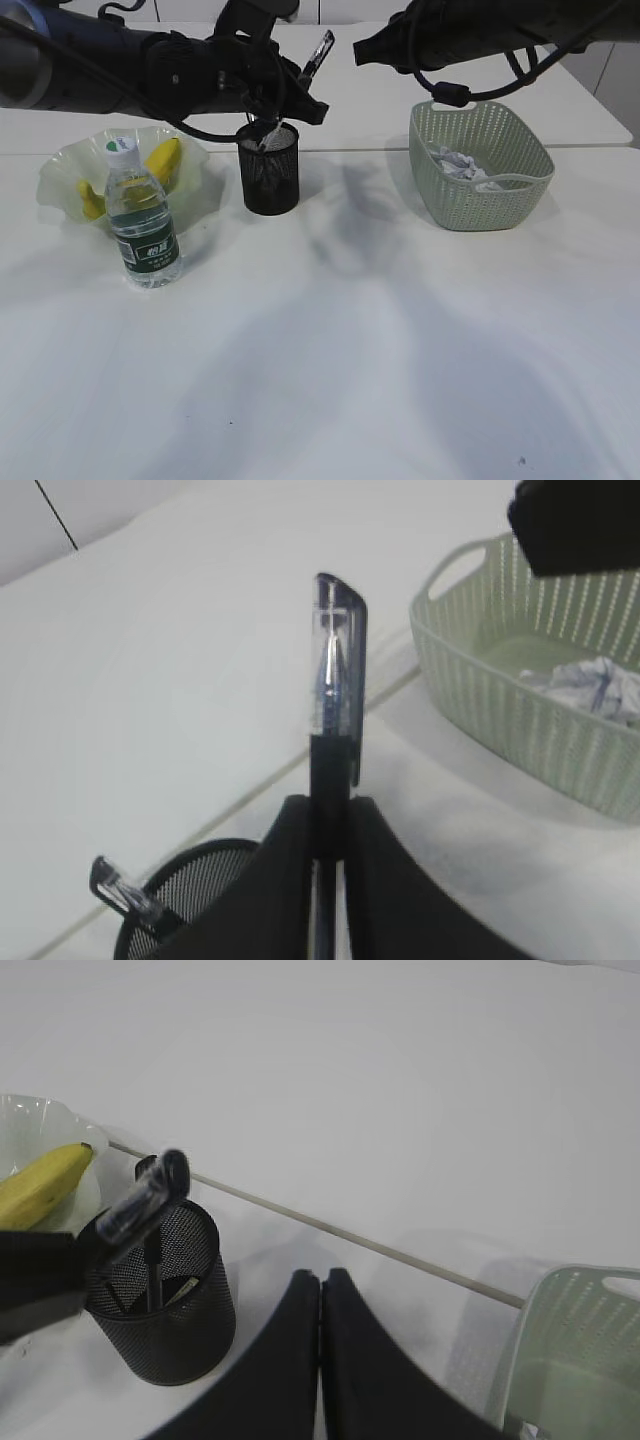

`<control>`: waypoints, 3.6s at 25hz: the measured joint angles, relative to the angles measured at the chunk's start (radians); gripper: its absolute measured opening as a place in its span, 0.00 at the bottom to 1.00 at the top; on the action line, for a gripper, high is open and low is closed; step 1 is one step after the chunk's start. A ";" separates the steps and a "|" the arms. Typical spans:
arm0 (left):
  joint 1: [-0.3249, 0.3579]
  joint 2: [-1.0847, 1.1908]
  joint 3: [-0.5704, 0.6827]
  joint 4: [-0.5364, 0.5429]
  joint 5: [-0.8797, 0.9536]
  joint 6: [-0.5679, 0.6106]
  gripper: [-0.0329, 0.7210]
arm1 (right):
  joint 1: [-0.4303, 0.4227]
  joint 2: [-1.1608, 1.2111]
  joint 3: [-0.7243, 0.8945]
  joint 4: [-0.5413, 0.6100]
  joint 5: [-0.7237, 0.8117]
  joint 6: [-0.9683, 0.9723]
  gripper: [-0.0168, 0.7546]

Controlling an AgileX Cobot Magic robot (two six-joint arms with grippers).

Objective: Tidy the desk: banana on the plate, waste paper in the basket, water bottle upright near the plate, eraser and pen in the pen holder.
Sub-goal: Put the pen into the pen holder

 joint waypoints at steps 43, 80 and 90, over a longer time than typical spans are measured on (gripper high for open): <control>0.050 0.008 0.000 -0.106 -0.306 -0.033 0.08 | 0.000 0.000 0.000 0.000 -0.002 -0.002 0.00; 0.059 0.223 0.001 -0.073 -0.669 -0.188 0.08 | 0.000 0.000 0.000 -0.012 -0.046 -0.039 0.00; 0.059 0.274 0.001 -0.068 -0.700 -0.208 0.08 | 0.000 0.000 0.000 -0.019 -0.054 -0.043 0.00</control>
